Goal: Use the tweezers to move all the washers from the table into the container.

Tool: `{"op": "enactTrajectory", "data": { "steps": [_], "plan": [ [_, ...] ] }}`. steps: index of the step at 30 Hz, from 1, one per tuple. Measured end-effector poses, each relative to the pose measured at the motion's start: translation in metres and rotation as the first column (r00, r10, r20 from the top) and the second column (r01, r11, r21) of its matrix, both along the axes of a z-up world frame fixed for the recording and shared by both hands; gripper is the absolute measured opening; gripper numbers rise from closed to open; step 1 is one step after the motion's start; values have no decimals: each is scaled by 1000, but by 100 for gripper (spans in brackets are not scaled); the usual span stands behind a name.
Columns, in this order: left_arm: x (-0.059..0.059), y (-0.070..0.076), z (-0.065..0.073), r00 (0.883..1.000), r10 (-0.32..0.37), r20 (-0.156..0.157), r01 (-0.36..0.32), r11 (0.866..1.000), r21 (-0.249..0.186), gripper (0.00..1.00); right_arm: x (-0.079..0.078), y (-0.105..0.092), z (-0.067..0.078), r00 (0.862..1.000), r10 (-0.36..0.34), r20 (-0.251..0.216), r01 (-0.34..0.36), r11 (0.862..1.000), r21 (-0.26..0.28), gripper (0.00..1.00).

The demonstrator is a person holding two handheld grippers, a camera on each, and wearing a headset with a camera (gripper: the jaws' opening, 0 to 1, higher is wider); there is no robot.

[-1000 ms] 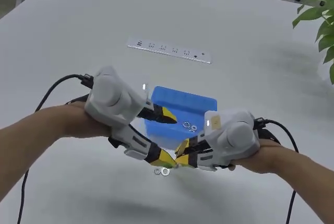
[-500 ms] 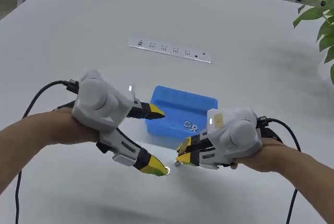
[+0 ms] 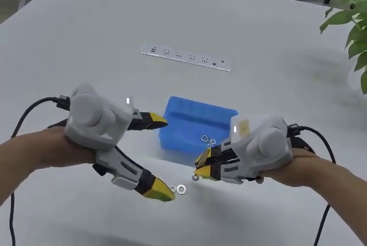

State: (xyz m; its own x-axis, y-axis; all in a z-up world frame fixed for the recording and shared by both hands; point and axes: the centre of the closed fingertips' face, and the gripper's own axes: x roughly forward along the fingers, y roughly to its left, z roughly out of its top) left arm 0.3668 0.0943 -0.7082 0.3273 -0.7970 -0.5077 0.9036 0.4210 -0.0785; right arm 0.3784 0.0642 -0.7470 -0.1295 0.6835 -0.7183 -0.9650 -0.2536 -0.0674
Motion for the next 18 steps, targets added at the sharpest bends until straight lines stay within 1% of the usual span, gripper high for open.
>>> {"op": "enactTrajectory", "data": {
  "steps": [2,6,11,14,15,18],
  "plan": [
    [0,1,1,1000,11,2,-11,1000,-5,99,2,1,5,1000,6,6,-7,1000,1,8],
    [-2,-1,5,1000,19,4,-19,1000,-6,99,7,1,14,1000,14,19,-15,1000,6,8],
    [-1,2,6,1000,28,4,-28,1000,-11,99,15,1,23,1000,14,28,-14,1000,13,8],
    [0,4,6,999,36,5,-36,999,-12,99,19,0,26,999,19,36,-20,1000,10,8],
    [1,4,7,999,38,10,-38,999,-11,99,21,0,27,999,19,36,-20,1000,10,8],
    [3,6,9,999,46,13,-45,999,-20,99,25,-1,30,999,23,42,-23,1000,8,8]
  ]
}}
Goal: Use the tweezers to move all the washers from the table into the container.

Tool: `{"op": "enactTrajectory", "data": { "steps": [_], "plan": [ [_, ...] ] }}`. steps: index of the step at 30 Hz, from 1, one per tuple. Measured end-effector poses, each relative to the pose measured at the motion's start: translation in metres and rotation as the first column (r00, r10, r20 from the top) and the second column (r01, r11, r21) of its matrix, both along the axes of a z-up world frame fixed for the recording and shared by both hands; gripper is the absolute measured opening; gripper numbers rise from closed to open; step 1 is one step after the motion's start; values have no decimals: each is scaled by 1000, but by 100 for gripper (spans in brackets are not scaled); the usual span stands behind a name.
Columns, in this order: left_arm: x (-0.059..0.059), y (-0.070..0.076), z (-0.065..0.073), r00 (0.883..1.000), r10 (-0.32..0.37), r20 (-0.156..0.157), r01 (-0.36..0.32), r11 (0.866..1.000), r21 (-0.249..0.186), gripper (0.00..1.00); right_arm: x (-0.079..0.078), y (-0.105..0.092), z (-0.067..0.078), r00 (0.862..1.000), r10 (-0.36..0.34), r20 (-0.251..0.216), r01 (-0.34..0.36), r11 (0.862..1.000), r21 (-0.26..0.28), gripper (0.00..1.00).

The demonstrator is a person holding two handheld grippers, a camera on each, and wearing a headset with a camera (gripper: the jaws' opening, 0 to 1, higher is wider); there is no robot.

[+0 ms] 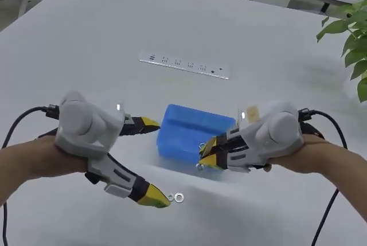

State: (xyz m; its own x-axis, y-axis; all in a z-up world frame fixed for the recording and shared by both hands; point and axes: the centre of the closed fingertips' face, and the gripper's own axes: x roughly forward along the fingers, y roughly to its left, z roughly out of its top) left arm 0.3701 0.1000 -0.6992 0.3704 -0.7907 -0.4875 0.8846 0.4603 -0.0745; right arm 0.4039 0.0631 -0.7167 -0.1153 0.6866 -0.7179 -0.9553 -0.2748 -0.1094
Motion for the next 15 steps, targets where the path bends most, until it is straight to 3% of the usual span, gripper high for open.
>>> {"op": "enactTrajectory", "data": {
  "steps": [15],
  "plan": [
    [6,6,11,999,50,16,-50,998,-34,99,26,3,8,1000,-23,16,23,1000,17,9]
  ]
}}
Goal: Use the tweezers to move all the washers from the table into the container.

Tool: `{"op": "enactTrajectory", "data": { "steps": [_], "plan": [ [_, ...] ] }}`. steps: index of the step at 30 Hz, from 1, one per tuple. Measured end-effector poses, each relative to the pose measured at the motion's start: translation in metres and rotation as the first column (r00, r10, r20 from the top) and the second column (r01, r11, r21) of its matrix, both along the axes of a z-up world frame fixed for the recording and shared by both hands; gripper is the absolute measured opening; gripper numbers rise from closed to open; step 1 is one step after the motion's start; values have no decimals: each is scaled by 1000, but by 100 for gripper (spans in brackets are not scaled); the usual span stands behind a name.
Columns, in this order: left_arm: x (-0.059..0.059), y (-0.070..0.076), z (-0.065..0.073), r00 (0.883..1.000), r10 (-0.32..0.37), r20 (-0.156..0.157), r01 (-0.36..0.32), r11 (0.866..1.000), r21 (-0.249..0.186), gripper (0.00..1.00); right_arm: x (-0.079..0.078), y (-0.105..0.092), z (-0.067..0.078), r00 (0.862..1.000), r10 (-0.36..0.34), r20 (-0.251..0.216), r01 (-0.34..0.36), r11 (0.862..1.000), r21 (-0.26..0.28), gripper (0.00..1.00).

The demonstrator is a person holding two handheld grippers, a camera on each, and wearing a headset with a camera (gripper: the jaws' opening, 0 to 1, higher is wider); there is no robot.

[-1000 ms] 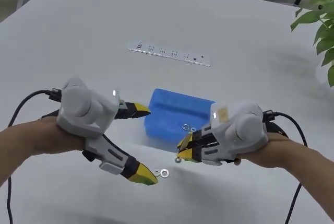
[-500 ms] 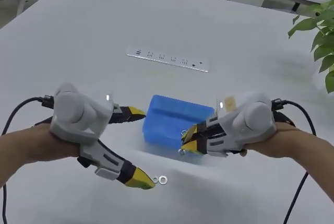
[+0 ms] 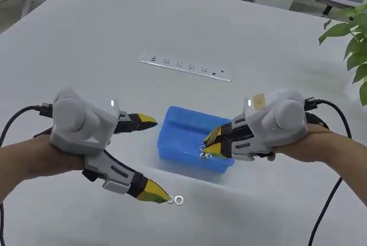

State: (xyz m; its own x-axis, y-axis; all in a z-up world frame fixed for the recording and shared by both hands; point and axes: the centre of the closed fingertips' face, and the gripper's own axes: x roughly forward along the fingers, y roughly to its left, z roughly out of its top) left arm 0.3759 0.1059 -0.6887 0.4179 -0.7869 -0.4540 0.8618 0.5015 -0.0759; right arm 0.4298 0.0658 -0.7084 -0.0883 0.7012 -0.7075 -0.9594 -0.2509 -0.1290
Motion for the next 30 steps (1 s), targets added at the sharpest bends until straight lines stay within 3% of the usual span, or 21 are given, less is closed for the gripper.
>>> {"op": "enactTrajectory", "data": {
  "steps": [13,30],
  "plan": [
    [-3,1,5,1000,3,3,-3,1000,-13,99,19,3,-8,999,-39,2,39,999,8,9],
    [-2,1,5,1000,-1,5,2,1000,-20,98,32,9,-31,997,-75,-13,75,997,-6,9]
  ]
}}
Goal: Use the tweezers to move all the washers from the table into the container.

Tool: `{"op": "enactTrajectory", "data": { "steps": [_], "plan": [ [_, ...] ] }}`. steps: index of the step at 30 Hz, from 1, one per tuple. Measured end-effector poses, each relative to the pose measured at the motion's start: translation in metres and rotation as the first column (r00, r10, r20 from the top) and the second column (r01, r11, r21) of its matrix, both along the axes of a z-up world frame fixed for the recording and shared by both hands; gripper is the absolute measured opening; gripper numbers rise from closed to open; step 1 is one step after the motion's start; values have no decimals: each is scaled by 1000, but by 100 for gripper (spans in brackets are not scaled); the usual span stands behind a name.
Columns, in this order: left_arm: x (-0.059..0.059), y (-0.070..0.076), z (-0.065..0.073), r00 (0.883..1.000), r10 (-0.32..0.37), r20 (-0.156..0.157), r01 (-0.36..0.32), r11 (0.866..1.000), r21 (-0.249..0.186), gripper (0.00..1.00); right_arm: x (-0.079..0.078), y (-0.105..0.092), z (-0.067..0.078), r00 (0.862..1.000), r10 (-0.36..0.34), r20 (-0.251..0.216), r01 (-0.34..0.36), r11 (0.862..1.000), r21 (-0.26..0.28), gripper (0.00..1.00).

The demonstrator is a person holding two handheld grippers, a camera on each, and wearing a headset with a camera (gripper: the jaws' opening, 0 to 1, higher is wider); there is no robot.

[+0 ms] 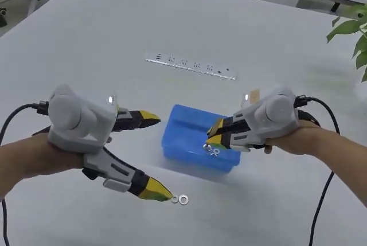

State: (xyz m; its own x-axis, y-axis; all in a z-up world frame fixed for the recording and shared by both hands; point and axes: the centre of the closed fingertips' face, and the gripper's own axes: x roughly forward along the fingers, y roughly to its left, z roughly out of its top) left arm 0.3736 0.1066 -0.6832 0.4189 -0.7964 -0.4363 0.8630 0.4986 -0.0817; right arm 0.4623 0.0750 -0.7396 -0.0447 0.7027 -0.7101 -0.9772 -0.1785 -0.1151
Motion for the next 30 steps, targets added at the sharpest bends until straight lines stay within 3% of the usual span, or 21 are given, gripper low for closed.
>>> {"op": "enactTrajectory", "data": {
  "steps": [15,30],
  "plan": [
    [2,2,4,1000,-7,15,7,1000,2,94,2,5,-20,999,-20,-26,20,1000,-22,9],
    [23,4,17,997,-19,70,17,999,29,61,0,6,-28,999,-12,-32,11,999,-34,9]
  ]
}}
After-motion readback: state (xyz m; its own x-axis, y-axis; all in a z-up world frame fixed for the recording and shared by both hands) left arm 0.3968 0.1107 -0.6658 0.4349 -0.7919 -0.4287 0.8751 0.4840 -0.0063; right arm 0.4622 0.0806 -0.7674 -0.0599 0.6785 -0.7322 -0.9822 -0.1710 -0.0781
